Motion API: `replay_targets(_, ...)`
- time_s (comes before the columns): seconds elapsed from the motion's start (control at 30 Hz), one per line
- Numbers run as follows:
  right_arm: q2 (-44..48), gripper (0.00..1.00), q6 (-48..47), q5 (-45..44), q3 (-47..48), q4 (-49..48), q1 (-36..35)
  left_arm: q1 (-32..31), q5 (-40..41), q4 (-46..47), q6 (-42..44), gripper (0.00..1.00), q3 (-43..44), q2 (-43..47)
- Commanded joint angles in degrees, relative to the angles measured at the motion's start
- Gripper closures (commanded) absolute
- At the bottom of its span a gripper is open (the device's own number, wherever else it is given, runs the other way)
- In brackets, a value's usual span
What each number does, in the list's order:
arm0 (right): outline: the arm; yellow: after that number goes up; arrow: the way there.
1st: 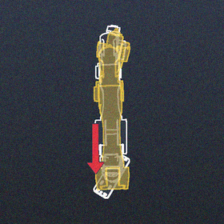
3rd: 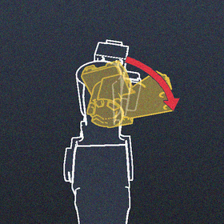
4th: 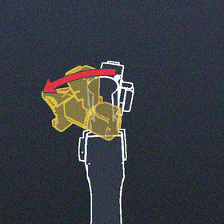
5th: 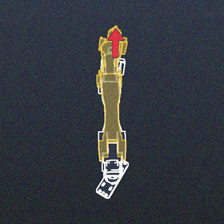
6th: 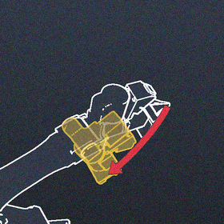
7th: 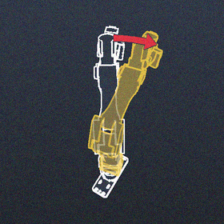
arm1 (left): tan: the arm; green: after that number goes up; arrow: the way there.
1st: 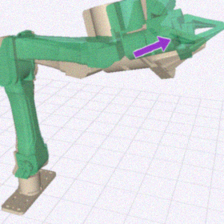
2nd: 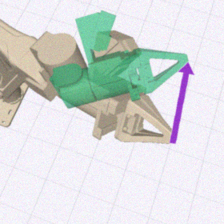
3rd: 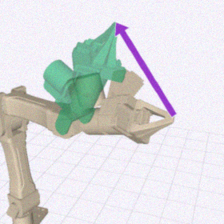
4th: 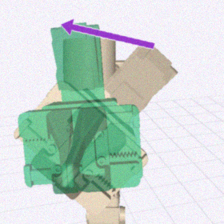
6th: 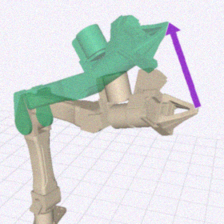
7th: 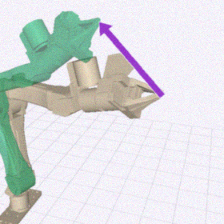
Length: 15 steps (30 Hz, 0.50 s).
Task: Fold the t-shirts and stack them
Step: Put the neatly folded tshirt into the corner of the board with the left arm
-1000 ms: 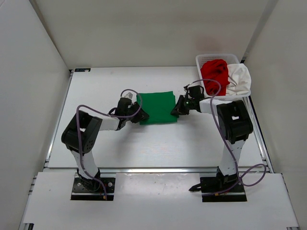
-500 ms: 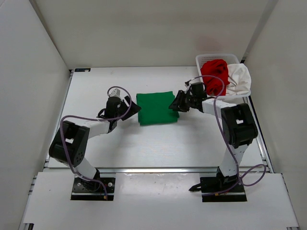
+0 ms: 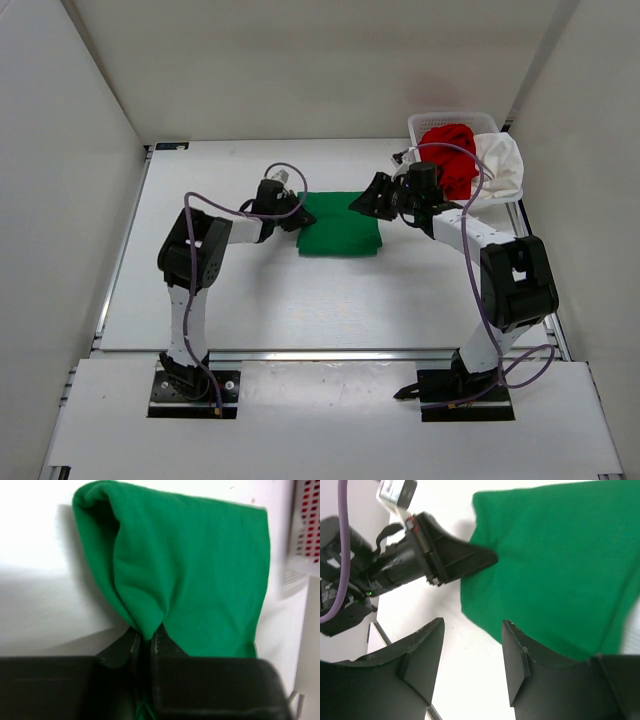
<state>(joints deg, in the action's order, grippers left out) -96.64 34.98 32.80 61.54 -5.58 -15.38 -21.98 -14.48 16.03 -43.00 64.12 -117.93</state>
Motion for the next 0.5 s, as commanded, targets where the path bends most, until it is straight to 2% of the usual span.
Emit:
replay_targets(0.0,1.55,0.52,1.23,1.83,-1.07,-4.26,1.31,-1.49,-2.48,-4.08,-1.29,0.92,7.66,-2.91)
replay_targets(0.07,0.59,0.52,1.06,2.09,-1.68,-4.79,2.19,-0.18,-2.05,-7.05,-1.56,1.00,13.45,-4.06)
replay_targets(0.2,-1.62,0.53,0.88,3.59,-2.29,-5.31,4.21,8.51,-1.78,-12.42,-1.21,1.00,23.67,-5.03)
replay_targets(0.27,-2.15,0.53,0.96,4.20,-1.86,-5.92,4.48,15.61,-1.17,-15.05,0.02,1.00,26.22,-4.42)
replay_targets(0.47,-3.90,0.54,1.84,6.57,-2.21,-7.95,4.65,34.25,-2.48,-9.89,-4.01,1.00,20.44,-2.39)
